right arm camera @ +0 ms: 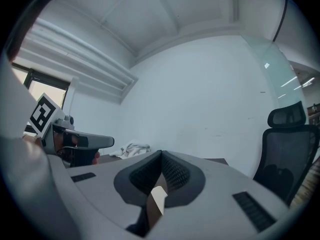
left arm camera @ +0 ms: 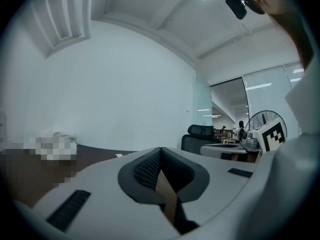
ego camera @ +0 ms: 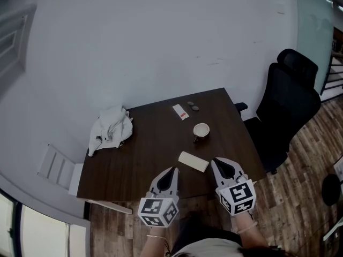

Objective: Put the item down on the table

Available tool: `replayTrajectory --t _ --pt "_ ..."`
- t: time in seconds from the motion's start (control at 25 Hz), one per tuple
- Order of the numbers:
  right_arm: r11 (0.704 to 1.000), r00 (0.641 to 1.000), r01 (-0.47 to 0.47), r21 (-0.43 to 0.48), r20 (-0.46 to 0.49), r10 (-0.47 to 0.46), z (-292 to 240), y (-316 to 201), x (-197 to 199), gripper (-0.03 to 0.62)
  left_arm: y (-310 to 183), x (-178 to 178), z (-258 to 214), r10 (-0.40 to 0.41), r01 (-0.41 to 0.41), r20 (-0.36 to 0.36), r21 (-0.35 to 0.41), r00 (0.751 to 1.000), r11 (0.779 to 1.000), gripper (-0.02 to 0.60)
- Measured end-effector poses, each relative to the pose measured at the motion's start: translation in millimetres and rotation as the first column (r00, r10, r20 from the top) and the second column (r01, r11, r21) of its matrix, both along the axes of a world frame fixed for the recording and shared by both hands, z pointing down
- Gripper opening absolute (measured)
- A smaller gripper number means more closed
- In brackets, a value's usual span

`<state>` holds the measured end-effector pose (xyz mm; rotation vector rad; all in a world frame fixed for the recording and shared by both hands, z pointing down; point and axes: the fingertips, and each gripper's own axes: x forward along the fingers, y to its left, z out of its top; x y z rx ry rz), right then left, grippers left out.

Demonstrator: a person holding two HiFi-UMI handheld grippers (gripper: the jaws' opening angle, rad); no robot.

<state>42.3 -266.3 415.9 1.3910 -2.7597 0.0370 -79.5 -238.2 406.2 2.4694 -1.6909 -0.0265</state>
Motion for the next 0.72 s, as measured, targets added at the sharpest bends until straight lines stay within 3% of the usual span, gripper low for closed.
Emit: replayTrajectory --t 0.72 --pt "0.999 0.999 -0.031 -0.030 -0.024 0.030 11.1 -3.8 -3.5 0.008 -6.2 1.3 8.9 0.040 -0.041 -0.032 -0.019 0.999 0.999 0.017"
